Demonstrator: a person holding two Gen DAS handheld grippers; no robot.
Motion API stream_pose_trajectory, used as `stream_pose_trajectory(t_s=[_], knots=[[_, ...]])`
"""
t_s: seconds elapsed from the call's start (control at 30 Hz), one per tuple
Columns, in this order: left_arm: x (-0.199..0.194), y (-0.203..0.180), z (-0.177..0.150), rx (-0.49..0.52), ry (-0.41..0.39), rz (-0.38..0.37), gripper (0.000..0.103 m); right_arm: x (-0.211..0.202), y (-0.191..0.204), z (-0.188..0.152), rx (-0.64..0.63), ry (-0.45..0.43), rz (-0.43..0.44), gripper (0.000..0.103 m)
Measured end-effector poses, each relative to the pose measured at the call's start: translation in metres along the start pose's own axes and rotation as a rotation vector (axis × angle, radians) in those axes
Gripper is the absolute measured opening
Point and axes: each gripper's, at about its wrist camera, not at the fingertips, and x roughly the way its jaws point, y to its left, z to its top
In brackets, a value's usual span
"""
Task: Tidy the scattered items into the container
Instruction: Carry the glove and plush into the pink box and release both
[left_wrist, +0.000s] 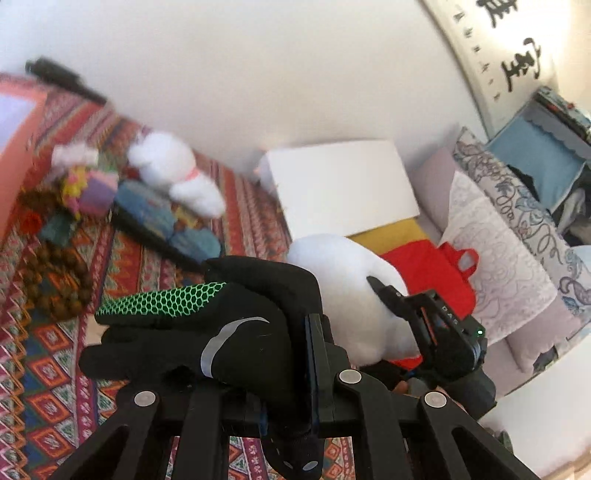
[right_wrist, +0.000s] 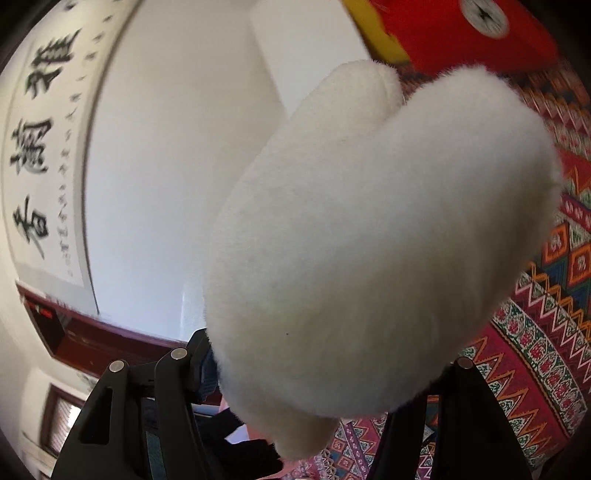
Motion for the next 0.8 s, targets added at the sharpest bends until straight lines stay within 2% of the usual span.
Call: stream_pose_trajectory(t_s=[0.2, 0.33, 0.4, 0.47, 0.53, 0.67, 0.8], knots=[[-0.059, -0.004, 0.023, 0.034, -0.145, 0.005, 0.008, -0.019, 0.073, -0.026, -0.212, -0.098, 0.085, 0.065], [-0.116, 0.004, 0.051, 0.057, -0.296, 0.039, 0.008, -0.047, 0.136, -0.051, -0.383, -0.168, 0.161, 0.065], [-0.141, 0.012, 0.066, 0.056, -0.36, 0.054, 0.008, -0.058, 0.173, -0.078, -0.48, -0.192, 0.207, 0.065], [-0.165, 0.023, 0.081, 0.05, -0.424, 0.077, 0.008, -0.084, 0.221, -0.121, -0.564, -0.192, 0.255, 0.065], [-0.19, 0.038, 0.096, 0.051, -0.488, 0.106, 0.008, -0.071, 0.254, -0.148, -0.639, -0.162, 0.304, 0.065], [-0.217, 0.075, 0.11, 0.028, -0.554, 0.185, 0.008, -0.049, 0.276, -0.203, -0.758, -0.094, 0.348, 0.065], [-0.22, 0.133, 0.12, -0.03, -0.522, 0.27, 0.008, 0.0, 0.294, -0.258, -0.89, -0.036, 0.323, 0.066]])
